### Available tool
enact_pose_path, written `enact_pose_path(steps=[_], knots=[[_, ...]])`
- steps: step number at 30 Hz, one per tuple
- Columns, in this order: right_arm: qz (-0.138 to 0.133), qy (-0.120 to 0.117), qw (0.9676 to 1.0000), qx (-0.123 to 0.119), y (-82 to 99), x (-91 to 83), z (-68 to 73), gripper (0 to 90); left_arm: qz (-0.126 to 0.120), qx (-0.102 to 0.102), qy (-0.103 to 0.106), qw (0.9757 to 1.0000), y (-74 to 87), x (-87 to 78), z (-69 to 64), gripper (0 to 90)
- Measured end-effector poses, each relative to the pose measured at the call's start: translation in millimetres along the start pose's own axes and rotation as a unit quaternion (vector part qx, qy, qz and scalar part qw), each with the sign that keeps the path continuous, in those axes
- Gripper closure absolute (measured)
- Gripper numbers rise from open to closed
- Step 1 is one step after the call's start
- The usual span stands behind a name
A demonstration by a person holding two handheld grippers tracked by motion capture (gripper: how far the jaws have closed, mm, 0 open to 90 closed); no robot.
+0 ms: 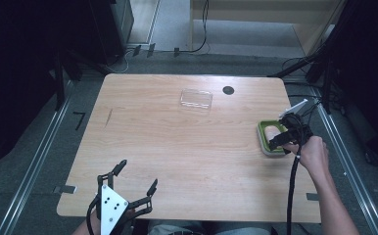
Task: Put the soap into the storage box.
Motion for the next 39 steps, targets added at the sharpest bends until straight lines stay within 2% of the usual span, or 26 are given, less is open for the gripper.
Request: enact_pose_path(steps=[4,8,11,12,14,18,27,39], knots=[[-0.001,-0.001,0.9999,-0.013,6.7,-2.6,4.8,11.1,0.0,0.001,0.001,1.0,0.0,0.0,0.1,9.9],[0.005,0.002,0.9993,-0.036,16.8,-6.0,15.3,11.0,-0.001,0.0,0.002,1.0,-0.1,0.5,-0.3,9.9],[0.005,0.003,0.9992,-0.04,19.8,-6.5,18.5,11.0,-0.001,0.002,0.002,1.0,-0.2,0.6,-0.3,9.9],[0.006,0.002,0.9987,-0.05,23.6,-6.6,21.5,11.0,-0.001,0.001,0.001,1.0,-0.2,0.6,-0.4,9.9],[0.006,0.003,0.9987,-0.05,25.7,-6.8,23.6,11.0,0.0,0.001,0.001,1.0,-0.1,0.5,-0.2,9.9],[0.011,0.006,0.9976,-0.069,36.8,-5.7,31.3,11.2,0.0,0.003,0.002,1.0,-0.1,0.7,-0.2,9.9],[0.016,0.004,0.9958,-0.09,53.1,-4.2,41.9,11.3,0.001,0.0,0.002,1.0,-0.1,1.2,-0.5,9.9],[0.026,0.007,0.9935,-0.111,78.2,1.1,49.3,11.4,0.002,0.001,0.002,1.0,-0.2,1.2,-0.8,9.9]])
Point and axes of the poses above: each handheld gripper's, and its own axes: x roughly forward along the jaws, y roughly out of its underside, z roughly to its left, the point moved 3 cm from there along x, roughly forward along the jaws, and after that the axes turned 1 degree about -z, right-handed, at the moved point
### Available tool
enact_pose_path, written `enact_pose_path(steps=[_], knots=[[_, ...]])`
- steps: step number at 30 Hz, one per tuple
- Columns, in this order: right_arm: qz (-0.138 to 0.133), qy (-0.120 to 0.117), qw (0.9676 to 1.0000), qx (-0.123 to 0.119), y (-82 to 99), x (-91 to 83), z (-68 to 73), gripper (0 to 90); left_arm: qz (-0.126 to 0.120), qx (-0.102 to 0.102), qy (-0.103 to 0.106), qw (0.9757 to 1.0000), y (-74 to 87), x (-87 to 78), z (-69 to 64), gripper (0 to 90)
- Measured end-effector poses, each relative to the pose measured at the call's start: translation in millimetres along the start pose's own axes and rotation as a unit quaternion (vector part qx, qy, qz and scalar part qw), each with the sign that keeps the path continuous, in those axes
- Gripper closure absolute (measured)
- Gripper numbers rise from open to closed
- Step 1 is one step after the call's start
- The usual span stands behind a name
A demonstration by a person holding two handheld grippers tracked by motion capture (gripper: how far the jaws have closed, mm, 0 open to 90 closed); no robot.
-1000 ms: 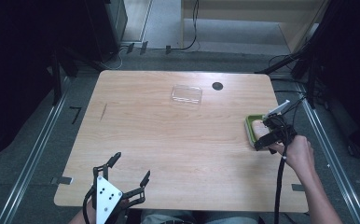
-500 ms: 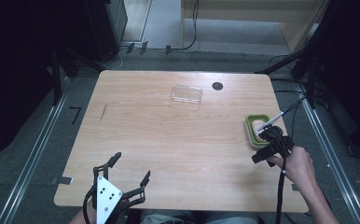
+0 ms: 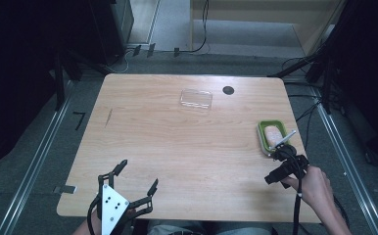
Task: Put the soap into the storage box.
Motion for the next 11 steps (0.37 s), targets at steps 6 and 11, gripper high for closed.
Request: enact_pose_path(steps=[6,11], knots=[[0.015,-0.002,0.9998,-0.009,16.4,10.8,10.9,11.5,0.0,0.0,0.001,1.0,0.0,0.3,-0.1,9.9],[0.021,-0.003,0.9997,-0.011,23.9,18.4,12.5,11.6,0.0,-0.001,0.0,1.0,0.0,0.9,0.0,9.9]])
Point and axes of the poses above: each handheld gripper's, and its own axes: x roughly forward along the jaws, y roughly out of its underside, z roughly to its left, the point moved 3 cm from there along x, roughly forward along the jaws, and after that the axes turned 1 degree about -z, right-handed, at the moved point
